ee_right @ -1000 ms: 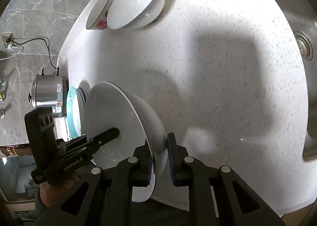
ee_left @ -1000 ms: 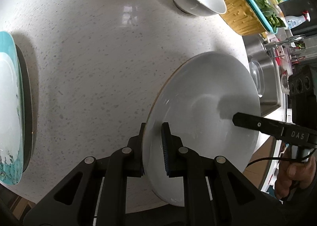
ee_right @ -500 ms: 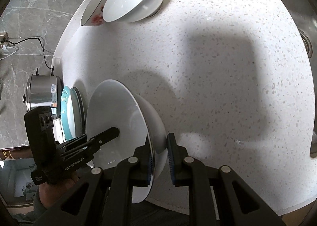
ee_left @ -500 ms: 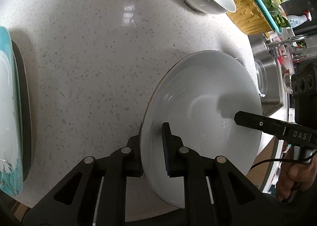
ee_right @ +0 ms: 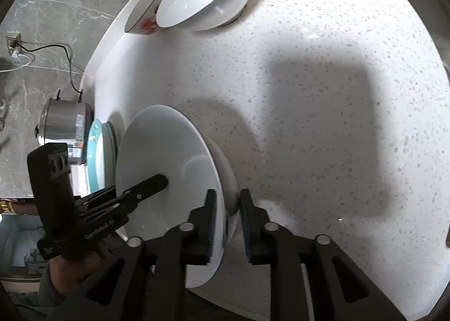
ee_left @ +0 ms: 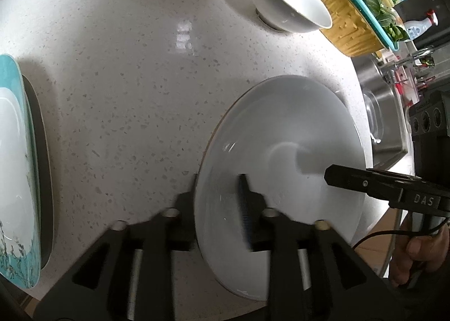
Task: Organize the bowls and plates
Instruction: 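Carry the white plate with both tools and set it down on the counter, then open both tools and move them to the plain white bowl, then close the left tool on the white bowl rim while the right tool grips it too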
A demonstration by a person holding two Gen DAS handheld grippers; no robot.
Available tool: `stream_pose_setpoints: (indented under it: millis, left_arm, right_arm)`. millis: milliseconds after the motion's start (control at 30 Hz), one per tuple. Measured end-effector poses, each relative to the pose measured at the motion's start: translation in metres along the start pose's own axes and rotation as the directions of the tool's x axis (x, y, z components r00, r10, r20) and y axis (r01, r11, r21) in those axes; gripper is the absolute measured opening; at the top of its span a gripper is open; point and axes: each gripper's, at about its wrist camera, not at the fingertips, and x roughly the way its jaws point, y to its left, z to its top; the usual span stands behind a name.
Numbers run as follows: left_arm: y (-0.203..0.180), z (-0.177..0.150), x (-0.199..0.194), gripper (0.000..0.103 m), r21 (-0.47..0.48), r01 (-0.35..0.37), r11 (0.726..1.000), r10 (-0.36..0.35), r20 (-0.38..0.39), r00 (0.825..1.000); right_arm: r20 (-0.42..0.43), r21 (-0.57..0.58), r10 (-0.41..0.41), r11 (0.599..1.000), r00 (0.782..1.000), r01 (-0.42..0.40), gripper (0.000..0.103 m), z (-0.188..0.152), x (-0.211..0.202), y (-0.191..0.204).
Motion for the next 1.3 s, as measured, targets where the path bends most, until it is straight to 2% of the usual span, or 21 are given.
stream_pose_setpoints:
  millis: [33,67,133,200,333,400,500,567,633,700,767,900,1033,1133,1167,1200,1267,1300]
  left_arm:
    - [0.001,0.000,-0.002,0.072,0.002,-0.009,1.000,0.009,0.010,1.000]
    - [0.003,0.001,-0.007,0.084,-0.002,-0.009,1.000,0.009,0.029,1.000]
    - [0.006,0.002,-0.015,0.084,-0.007,-0.019,1.000,0.020,0.051,0.998]
    - [0.009,0.005,-0.022,0.084,-0.013,-0.023,1.000,0.023,0.058,0.998]
    - [0.010,0.022,-0.047,0.084,-0.019,0.007,1.000,-0.006,0.075,0.997]
    - [0.005,0.042,-0.066,0.084,0.008,0.005,1.000,-0.005,0.126,0.992]
    - [-0.006,0.084,-0.080,0.084,0.058,-0.007,0.998,-0.004,0.193,0.981]
    - [-0.017,0.115,-0.074,0.084,0.101,-0.018,0.995,-0.003,0.207,0.978]
    - [-0.026,0.142,-0.059,0.084,0.133,-0.052,0.990,0.026,0.189,0.982]
    - [-0.035,0.166,-0.041,0.084,0.162,-0.064,0.985,0.037,0.165,0.986]
    - [-0.043,0.181,-0.024,0.084,0.185,-0.106,0.977,0.080,0.147,0.986]
    - [-0.049,0.194,-0.007,0.084,0.204,-0.115,0.972,0.089,0.132,0.987]
    - [-0.045,0.198,0.007,0.083,0.191,-0.099,0.977,0.080,0.108,0.991]
    - [-0.042,0.205,0.012,0.082,0.183,-0.097,0.978,0.076,0.119,0.990]
    - [-0.042,0.206,0.013,0.078,0.183,-0.098,0.978,0.076,0.126,0.989]
    - [-0.043,0.209,0.015,0.072,0.185,-0.095,0.978,0.072,0.129,0.989]
    - [-0.044,0.212,0.021,0.038,0.188,-0.087,0.978,0.066,0.117,0.991]
    - [-0.045,0.213,0.026,0.034,0.189,-0.083,0.978,0.063,0.109,0.992]
  right_arm:
    - [0.001,-0.003,0.007,1.000,1.000,-0.007,0.033,0.000,0.000,0.001]
    - [0.005,-0.004,0.018,1.000,1.000,-0.018,0.036,0.000,-0.002,0.002]
    - [0.026,-0.013,0.025,1.000,0.999,-0.024,0.053,0.000,-0.007,0.005]
    - [0.053,-0.021,0.029,0.999,0.998,-0.028,0.060,0.002,-0.015,0.005]
    - [0.095,-0.009,0.023,1.000,0.995,-0.023,0.060,0.009,-0.033,0.000]
    - [0.154,-0.005,0.010,1.000,0.988,-0.009,0.060,0.018,-0.051,-0.002]
    - [0.279,-0.021,-0.011,1.000,0.960,0.018,0.061,0.038,-0.080,0.001]
    - [0.345,-0.036,-0.040,0.998,0.938,0.056,0.066,0.054,-0.090,0.006]
    - [0.394,-0.055,-0.078,0.993,0.916,0.108,0.069,0.077,-0.091,0.015]
    - [0.398,-0.029,-0.128,0.988,0.909,0.152,0.069,0.095,-0.083,0.015]
    - [0.395,0.001,-0.168,0.983,0.903,0.182,0.069,0.114,-0.073,0.013]
    - [0.377,0.014,-0.201,0.977,0.904,0.212,0.069,0.133,-0.056,0.012]
    - [0.338,0.015,-0.203,0.978,0.919,0.210,0.067,0.145,-0.037,0.008]
    - [0.329,0.014,-0.202,0.978,0.922,0.209,0.067,0.151,-0.033,0.006]
    - [0.326,0.009,-0.203,0.977,0.923,0.211,0.066,0.153,-0.031,0.005]
    - [0.324,0.006,-0.205,0.977,0.923,0.215,0.065,0.155,-0.030,0.005]
    - [0.315,-0.003,-0.211,0.975,0.925,0.224,0.061,0.158,-0.024,0.006]
    - [0.308,-0.006,-0.211,0.975,0.928,0.224,0.057,0.158,-0.025,0.002]
